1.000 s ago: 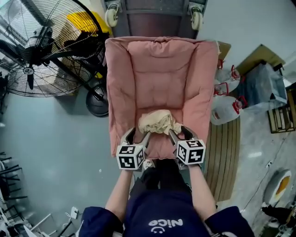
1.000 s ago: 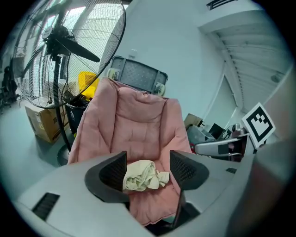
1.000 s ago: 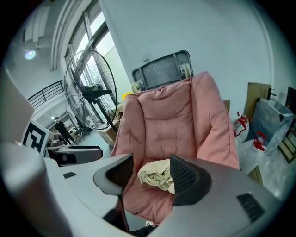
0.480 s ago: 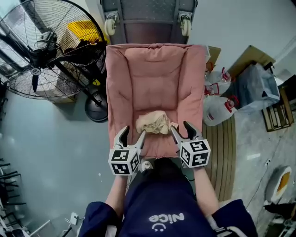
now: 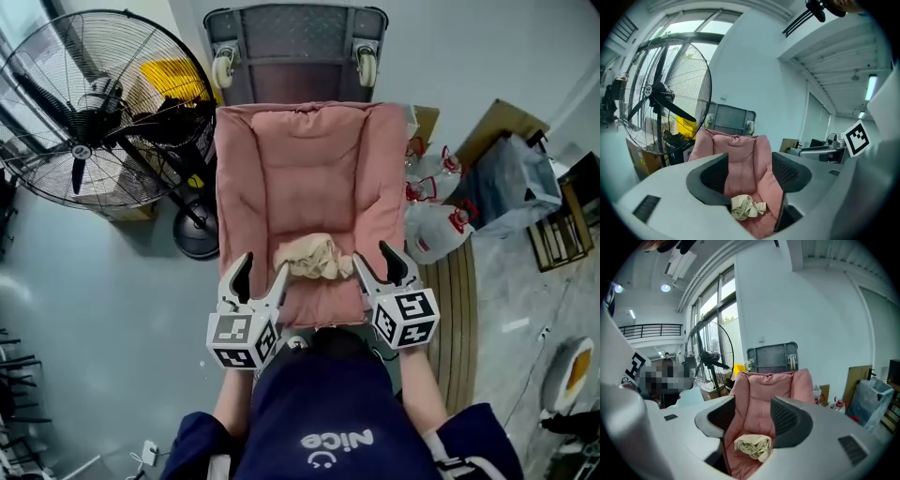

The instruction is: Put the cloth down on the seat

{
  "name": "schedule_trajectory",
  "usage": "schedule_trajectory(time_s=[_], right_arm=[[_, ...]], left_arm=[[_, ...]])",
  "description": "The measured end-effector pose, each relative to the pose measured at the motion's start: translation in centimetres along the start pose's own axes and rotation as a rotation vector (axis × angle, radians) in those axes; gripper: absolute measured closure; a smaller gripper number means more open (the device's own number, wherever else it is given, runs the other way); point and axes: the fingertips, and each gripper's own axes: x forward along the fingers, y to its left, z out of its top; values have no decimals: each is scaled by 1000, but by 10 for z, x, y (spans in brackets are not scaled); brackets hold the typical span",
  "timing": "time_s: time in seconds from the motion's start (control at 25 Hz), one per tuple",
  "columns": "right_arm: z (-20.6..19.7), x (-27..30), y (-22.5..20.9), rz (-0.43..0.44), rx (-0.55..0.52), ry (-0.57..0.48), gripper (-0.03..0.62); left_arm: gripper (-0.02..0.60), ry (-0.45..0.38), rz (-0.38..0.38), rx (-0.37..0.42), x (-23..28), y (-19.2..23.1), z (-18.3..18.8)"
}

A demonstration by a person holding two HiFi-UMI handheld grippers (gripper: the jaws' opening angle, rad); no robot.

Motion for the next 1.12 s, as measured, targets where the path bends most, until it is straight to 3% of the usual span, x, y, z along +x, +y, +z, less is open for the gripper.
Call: schedule_trajectory(time_s=[0.4, 0.52, 0.64, 0.8, 1.12], right_arm=[[31, -19, -1, -16, -83, -109, 368], [40, -18, 3, 0, -101, -133, 370], [44, -17, 9, 25, -129, -133, 385], [46, -12, 14, 36, -170, -125, 504], [52, -14, 16, 88, -108, -166, 536]], left_arm=[[277, -64, -9, 49, -9, -10, 24], [390, -113, -25, 75, -14, -12, 36], [428, -144, -30, 75, -17, -13, 43], [540, -160, -24, 67, -16, -8, 48], [562, -157, -87, 27, -17, -15, 46]])
